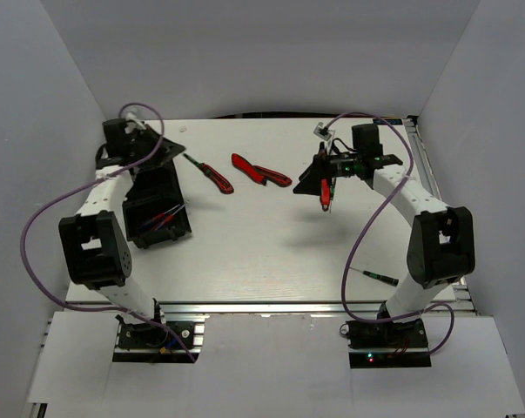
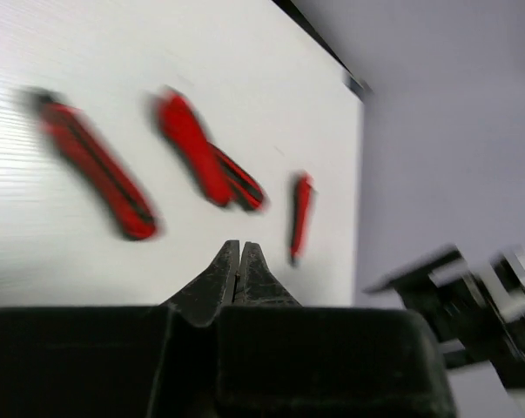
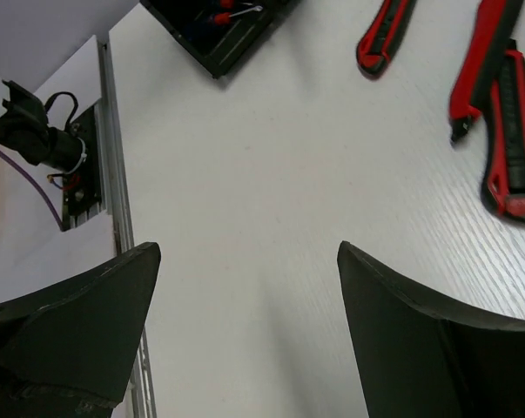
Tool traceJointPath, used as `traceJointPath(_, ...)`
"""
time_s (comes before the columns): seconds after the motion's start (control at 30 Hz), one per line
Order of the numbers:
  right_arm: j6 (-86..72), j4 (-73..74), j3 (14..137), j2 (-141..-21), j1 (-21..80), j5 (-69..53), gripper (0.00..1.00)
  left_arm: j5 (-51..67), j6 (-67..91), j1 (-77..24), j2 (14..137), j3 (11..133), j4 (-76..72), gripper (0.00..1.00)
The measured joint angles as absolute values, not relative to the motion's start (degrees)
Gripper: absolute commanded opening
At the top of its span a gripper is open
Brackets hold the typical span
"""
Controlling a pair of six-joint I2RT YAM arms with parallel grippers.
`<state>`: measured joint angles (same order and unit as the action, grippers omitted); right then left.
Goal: Sort the tools into containers
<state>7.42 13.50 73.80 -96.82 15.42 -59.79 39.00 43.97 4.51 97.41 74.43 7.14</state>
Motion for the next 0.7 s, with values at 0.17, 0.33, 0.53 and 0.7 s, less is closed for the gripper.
traceJointPath(0.17,9.7,14.5,71.2,-94.8,11.4,-59.9,0.89,27.1,36.5,13.9,93.6,75.9,16.3,0.0)
traceJointPath(0.33,11.2,16.3,69.6,-94.4,10.2,-60.0,0.9,13.2,32.8,15.7,92.4,77.1,19.2,0.0)
traceJointPath(0.53,12.7,17.7,69.4,-93.7,10.0,-59.8,0.89,1.2,31.1,15.6,92.4,77.1,19.3,0.0)
traceJointPath(0.7,13.6,18.3,68.7,-92.2,8.6,-59.5,0.89,-2.7,30.7,15.7,93.3,77.1,19.1,0.0)
